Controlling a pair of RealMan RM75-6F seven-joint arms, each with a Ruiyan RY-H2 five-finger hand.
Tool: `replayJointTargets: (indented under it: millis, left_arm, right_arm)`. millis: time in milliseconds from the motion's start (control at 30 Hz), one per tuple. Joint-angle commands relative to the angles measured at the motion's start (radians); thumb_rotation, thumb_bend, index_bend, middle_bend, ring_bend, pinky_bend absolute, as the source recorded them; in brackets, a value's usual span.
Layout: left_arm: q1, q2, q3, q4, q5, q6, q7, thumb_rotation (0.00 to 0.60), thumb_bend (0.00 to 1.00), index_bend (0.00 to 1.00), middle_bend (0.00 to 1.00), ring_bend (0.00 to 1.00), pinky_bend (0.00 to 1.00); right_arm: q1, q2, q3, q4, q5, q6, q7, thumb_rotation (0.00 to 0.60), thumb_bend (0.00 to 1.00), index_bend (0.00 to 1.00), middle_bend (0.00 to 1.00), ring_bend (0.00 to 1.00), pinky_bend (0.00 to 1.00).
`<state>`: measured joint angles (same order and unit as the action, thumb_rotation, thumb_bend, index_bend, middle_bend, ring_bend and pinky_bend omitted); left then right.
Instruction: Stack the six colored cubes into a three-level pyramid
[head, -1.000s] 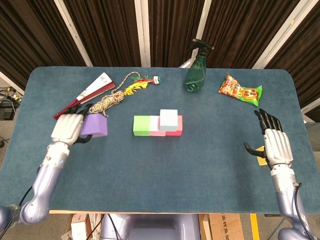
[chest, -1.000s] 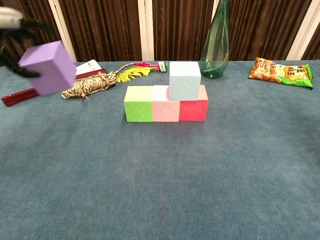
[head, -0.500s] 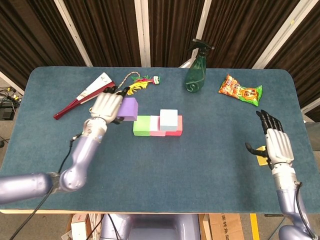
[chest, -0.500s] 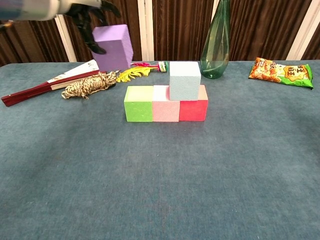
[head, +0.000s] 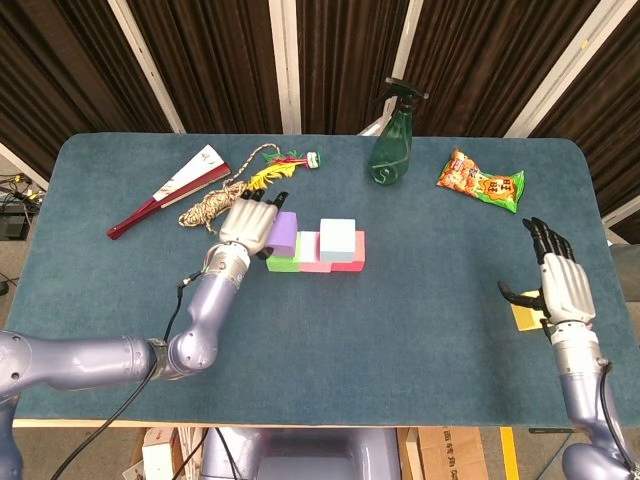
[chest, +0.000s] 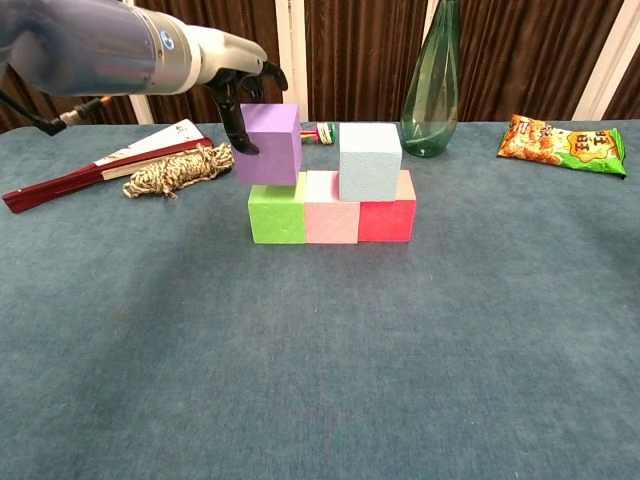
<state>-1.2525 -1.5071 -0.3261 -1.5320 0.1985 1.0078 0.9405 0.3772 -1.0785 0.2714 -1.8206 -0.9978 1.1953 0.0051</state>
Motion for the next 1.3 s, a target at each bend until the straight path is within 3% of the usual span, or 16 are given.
replayJointTargets:
  millis: [33, 1300]
  left_arm:
    - [-0.006, -0.013, 0.001, 0.011, -0.001, 0.008, -0.011, 0.6, 0.4, 0.06, 0.34, 0.09, 0.12]
    - [-0.088, -0.13, -0.013, 0.13, -0.057, -0.003, -0.017, 0.6, 0.4, 0.05, 0.34, 0.09, 0.12]
  right_arm:
    - [0.0, 0.001, 0.001, 0.0, -0.001, -0.001, 0.002, 0.6, 0.3, 0.0, 0.0, 0.0, 0.04]
    - [-0.001, -0.001, 0.005, 0.007, 0.011, -0.021, 0.002, 0.6, 0.3, 0.0, 0.0, 0.0, 0.04]
